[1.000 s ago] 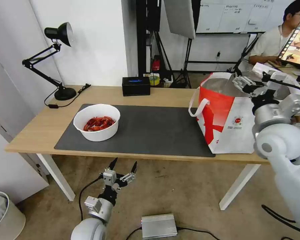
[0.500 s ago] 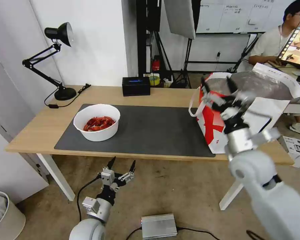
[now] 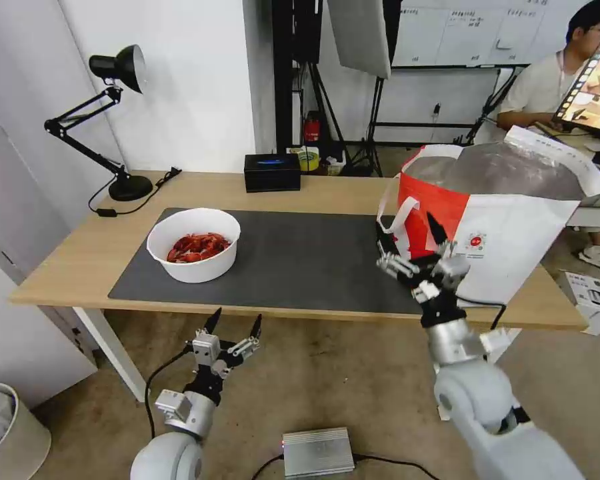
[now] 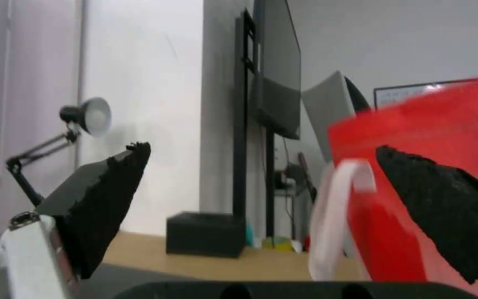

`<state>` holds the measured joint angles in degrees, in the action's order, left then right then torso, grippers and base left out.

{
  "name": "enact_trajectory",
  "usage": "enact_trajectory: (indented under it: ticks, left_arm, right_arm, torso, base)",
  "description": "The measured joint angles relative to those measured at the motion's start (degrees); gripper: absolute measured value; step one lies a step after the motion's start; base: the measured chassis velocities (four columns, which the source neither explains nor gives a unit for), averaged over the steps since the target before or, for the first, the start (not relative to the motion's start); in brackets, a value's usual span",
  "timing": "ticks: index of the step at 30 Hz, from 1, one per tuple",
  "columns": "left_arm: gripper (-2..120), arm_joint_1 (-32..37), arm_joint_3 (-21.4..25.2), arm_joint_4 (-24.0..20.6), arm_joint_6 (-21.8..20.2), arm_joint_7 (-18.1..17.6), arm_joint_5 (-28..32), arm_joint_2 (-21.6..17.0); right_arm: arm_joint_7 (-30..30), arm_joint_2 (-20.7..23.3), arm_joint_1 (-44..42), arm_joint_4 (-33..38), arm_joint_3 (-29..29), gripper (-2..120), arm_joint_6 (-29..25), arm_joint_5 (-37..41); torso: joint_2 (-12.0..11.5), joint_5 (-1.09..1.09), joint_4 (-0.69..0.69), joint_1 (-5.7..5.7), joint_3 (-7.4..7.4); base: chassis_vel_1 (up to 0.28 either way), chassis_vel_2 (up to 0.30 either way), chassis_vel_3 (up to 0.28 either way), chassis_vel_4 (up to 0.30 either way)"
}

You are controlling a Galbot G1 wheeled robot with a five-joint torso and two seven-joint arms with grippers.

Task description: Pick up the trash from the table and place it into the takeout bag.

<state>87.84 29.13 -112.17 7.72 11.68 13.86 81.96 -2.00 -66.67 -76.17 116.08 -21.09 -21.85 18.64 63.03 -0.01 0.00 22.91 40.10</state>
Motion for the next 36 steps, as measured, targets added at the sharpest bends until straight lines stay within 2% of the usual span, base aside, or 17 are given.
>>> enact_trajectory:
  ticks: [14,20,24,27,31,36]
  left_arm:
    - [100,-1.1,2.2,-1.4,-0.9,-0.1,3.7,-3.0]
    - [100,-1.3,2.3,-1.6,-1.0,-0.2,4.3,-3.3]
    - [100,-1.4,2.4,-1.8,-1.1,-0.1,4.7,-3.8]
    - [100,-1.5,2.4,-1.8,-1.1,-0.1,4.9,-3.9]
    - [100,-1.7,2.4,-1.5,-1.1,0.0,5.0,-4.0]
    - [100,-2.2,2.3,-1.3,-1.1,0.0,5.2,-4.1]
  right_arm:
    - [-2.6,-7.1,-9.7,-1.8,-2.4,100,-2.4,-7.7]
    - [-4.7,-8.4,-11.9,-3.4,-2.5,100,-2.3,-8.4]
    - [-7.2,-8.7,-13.2,-2.9,-2.0,100,0.4,-8.8]
    - [-10.5,-8.7,-14.2,1.0,-1.0,100,6.6,-9.8]
    - [-12.6,-8.1,-14.0,5.2,0.2,100,10.9,-9.2]
    - [-13.7,-7.4,-13.1,7.4,0.4,100,13.4,-8.1]
  torso:
    - [0.0,0.00,0.00,0.00,0.00]
    - [0.0,0.00,0.00,0.00,0.01]
    - [0.0,0.01,0.00,0.00,0.01]
    - [0.0,0.00,0.00,0.00,0.00]
    - [0.0,0.00,0.00,0.00,0.00]
    - [0.0,0.00,0.00,0.01,0.00]
  base:
    - [0.000,0.000,0.000,0.000]
    - [0.000,0.000,0.000,0.000]
    - [0.000,0.000,0.000,0.000]
    - [0.000,0.000,0.000,0.000]
    - [0.000,0.000,0.000,0.000]
    - [0.000,0.000,0.000,0.000]
